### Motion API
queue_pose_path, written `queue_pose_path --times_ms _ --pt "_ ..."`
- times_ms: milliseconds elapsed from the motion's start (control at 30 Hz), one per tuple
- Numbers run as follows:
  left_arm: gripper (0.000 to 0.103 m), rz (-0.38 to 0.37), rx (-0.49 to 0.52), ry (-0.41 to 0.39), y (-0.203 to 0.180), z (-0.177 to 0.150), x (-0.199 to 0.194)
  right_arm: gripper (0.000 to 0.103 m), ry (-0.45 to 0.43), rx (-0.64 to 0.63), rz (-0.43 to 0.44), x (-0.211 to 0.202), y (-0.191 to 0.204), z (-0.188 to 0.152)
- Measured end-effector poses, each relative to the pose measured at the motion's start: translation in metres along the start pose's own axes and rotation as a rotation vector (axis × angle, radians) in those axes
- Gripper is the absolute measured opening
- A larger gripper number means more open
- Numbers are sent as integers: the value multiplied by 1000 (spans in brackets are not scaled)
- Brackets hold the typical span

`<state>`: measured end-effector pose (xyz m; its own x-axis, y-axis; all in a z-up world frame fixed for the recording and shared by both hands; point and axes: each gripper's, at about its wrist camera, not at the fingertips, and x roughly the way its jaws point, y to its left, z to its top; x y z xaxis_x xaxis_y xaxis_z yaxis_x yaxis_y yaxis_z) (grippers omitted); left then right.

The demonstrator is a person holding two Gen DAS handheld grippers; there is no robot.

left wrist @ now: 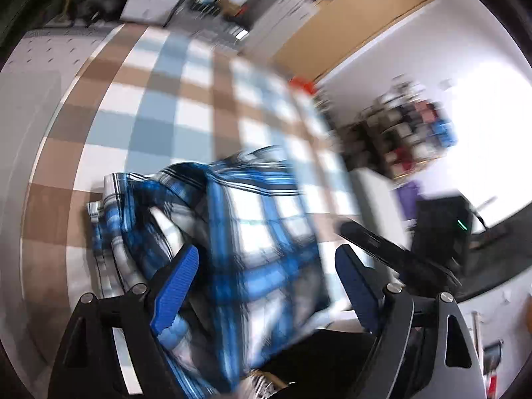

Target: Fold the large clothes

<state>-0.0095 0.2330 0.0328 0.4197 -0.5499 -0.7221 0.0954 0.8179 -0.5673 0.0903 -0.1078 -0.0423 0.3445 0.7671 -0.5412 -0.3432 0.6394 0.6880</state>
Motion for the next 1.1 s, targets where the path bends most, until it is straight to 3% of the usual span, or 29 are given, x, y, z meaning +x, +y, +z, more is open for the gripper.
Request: queue_pose_path --times_ms 100,267,333,367,400,567,633,667,700,900,1000,1100 --pt "81 102 24 36 -9 7 26 2 -24 41 -15 -5 -32 -3" --pt "80 57 -60 121 2 11 47 2 -35 6 -30 -15 -45 -1" --pt "62 72 -75 112 1 13 46 2 -26 -17 -41 -14 -45 -2" --pt "26 74 -84 110 2 13 45 2 -13 -17 -42 -12 -46 -2" --pt "6 72 -90 116 3 14 46 2 -2 -17 -43 -13 -48 -5" --pt "2 45 -136 104 11 10 43 4 16 -66 -115 -9 -44 -13" --pt "2 28 -154 92 13 10 39 27 15 -64 -142 -8 -45 -14" --pt "2 28 -151 80 11 9 36 80 1 -55 -146 -9 -46 -15" --pt "2 31 -135 76 8 7 32 103 -44 -52 -157 -15 -46 -15" --pt "0 28 -72 55 -3 1 19 103 -60 -57 -159 -22 -49 -11" --pt "0 19 -56 63 -2 -3 14 103 3 -77 -215 -10 -57 -12" --pt "0 22 -62 58 4 -3 12 103 120 -39 -172 10 -71 -18"
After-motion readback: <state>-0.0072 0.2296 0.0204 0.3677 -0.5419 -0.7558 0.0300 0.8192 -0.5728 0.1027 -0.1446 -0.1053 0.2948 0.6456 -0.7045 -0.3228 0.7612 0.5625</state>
